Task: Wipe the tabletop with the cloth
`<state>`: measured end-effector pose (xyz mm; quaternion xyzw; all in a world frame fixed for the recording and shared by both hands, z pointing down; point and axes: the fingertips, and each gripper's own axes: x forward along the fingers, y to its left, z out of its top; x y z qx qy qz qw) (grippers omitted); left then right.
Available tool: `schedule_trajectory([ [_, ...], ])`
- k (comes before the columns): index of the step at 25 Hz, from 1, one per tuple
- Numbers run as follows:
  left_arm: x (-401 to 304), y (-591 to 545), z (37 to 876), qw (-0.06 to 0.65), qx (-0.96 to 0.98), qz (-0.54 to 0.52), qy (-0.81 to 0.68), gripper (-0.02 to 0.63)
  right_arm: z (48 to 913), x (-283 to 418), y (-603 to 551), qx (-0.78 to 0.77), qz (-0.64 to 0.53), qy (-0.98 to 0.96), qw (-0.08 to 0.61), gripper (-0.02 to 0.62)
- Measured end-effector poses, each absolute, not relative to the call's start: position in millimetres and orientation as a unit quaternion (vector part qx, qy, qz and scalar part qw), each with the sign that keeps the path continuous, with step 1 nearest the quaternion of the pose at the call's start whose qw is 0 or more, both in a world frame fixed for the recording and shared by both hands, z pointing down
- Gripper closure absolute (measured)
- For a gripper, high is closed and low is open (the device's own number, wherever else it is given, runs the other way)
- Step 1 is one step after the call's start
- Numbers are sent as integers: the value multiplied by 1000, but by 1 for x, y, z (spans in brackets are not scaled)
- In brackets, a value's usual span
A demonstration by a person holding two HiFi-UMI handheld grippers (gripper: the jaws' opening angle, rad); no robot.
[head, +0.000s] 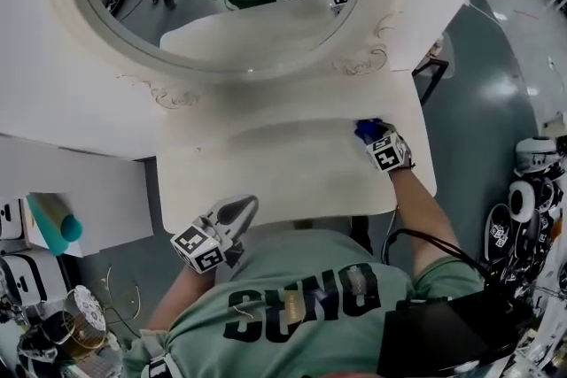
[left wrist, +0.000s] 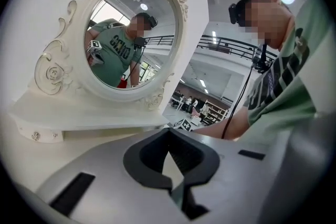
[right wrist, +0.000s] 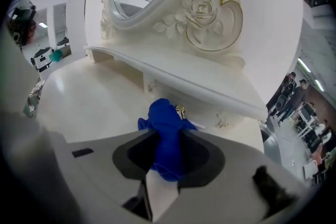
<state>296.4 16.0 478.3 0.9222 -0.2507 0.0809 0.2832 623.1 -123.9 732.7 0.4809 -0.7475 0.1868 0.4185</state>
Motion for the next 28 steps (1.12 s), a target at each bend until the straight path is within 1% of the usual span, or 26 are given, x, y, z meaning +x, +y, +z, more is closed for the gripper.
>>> schedule_trajectory([
  [4,338,27,476,283,922,74,-254,604,732,615,-87,420,185,-766,450,489],
  [8,392,38,474,278,926,69,-245,604,729,608,37,309,181,-805,473,490],
  [12,453,54,479,284,928,69,-230,604,731,625,157,204,198,-824,490,491],
  [14,482,62,484,287,928,72,-225,604,738,641,182,166,210,-826,497,489],
  [15,496,67,485,289,928,72,-224,604,740,648,184,157,217,-831,487,489],
  [17,520,76,483,287,929,71,-224,604,726,658,163,171,216,-856,437,489],
  [19,535,84,480,283,929,71,-230,604,703,666,107,218,193,-875,386,489],
  [21,539,93,477,280,925,71,-246,604,687,679,36,277,169,-874,361,489],
  [24,529,108,474,278,916,74,-279,604,690,697,-59,342,127,-849,381,489],
  [28,497,118,475,283,899,73,-326,604,719,696,-122,360,121,-822,425,489],
])
